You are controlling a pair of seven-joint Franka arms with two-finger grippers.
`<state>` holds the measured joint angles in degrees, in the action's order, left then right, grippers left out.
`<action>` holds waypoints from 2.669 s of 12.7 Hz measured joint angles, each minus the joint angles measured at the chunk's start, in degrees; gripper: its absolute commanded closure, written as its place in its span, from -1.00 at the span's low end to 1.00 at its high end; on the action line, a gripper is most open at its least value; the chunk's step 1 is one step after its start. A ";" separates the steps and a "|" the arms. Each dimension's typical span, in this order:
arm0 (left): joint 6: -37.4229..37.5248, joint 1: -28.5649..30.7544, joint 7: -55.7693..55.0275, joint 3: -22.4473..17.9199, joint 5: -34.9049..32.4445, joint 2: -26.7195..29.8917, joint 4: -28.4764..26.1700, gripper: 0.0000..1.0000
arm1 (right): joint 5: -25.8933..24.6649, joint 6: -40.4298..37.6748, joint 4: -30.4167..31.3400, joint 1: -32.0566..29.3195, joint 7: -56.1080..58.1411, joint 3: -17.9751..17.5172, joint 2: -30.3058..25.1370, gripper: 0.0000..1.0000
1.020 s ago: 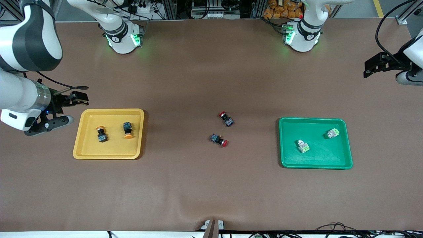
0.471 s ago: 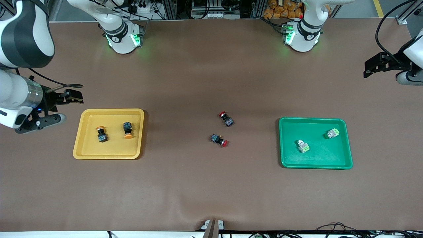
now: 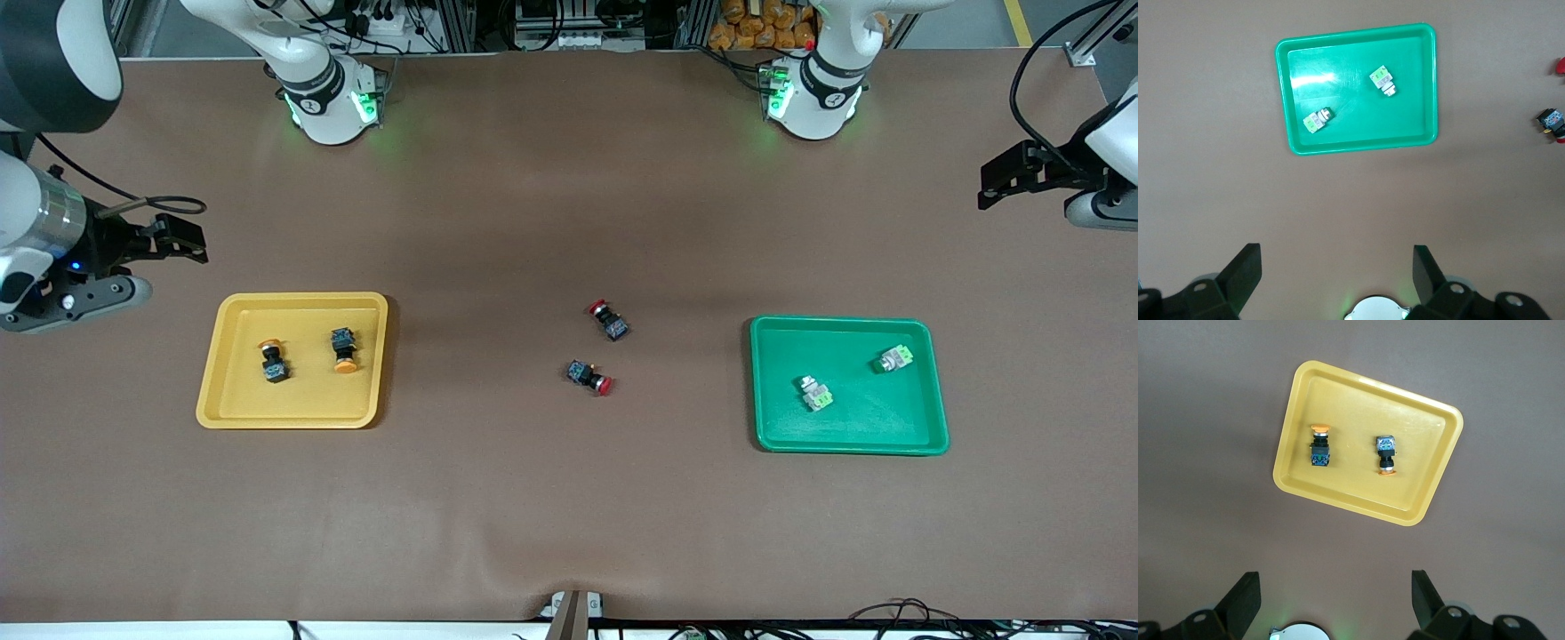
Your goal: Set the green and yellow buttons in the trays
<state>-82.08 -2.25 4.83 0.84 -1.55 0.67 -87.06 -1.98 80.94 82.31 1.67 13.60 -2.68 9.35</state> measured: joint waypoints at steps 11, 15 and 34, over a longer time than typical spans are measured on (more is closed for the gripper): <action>0.00 0.05 0.00 -0.12 0.00 0.00 0.05 -1.00 | -0.01 4.16 5.79 -1.27 -0.05 0.07 -4.30 -1.00; 0.00 0.05 0.00 -0.13 0.00 0.00 0.06 -1.00 | -0.01 3.03 6.03 -1.27 -0.09 -0.07 -4.48 -1.00; 0.00 0.37 0.00 -0.44 0.00 0.00 0.06 -1.00 | 0.06 8.95 9.24 -1.30 -2.31 -0.27 -6.01 -1.00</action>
<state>-82.08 -1.88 4.83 0.40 -1.55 0.68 -87.00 -1.92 89.89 91.56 0.37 11.29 -2.95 3.34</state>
